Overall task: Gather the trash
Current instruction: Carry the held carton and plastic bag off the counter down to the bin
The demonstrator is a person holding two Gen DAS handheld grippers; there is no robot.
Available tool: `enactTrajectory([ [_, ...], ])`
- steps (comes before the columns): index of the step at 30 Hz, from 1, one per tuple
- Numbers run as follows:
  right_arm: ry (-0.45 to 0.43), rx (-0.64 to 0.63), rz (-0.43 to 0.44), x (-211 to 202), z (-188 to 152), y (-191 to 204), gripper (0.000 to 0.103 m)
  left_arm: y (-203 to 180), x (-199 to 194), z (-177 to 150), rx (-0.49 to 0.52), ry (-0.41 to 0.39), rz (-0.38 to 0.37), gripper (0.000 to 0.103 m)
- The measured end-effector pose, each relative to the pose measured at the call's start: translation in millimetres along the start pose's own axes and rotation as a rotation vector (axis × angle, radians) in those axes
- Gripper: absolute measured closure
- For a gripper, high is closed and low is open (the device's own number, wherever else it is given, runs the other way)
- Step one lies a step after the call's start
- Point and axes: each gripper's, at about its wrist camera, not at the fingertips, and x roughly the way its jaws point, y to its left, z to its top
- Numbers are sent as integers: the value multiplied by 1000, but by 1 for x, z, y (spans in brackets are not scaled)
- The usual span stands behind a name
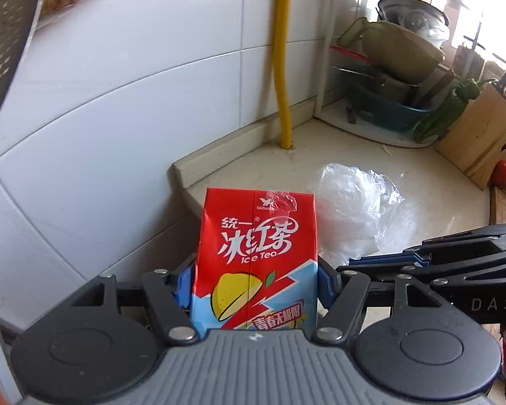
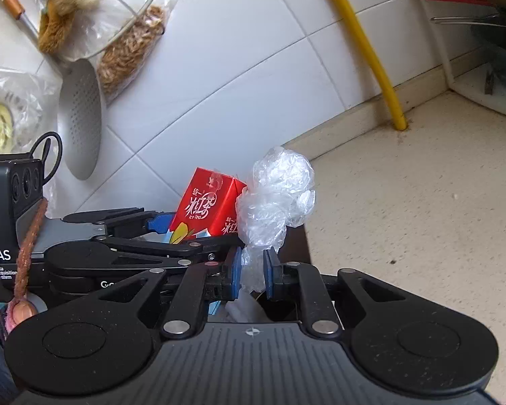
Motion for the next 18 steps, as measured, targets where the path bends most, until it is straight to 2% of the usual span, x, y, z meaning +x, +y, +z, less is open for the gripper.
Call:
enactTrajectory([
  [9, 99, -64, 52, 37, -22, 46, 82, 54, -29, -36, -123, 18, 48, 41],
  [14, 165, -77, 59, 68, -28, 60, 82, 86, -26, -55, -200, 41, 72, 41],
  [18, 206, -93, 36, 92, -30, 62, 82, 109, -16, -66, -246, 68, 121, 40],
])
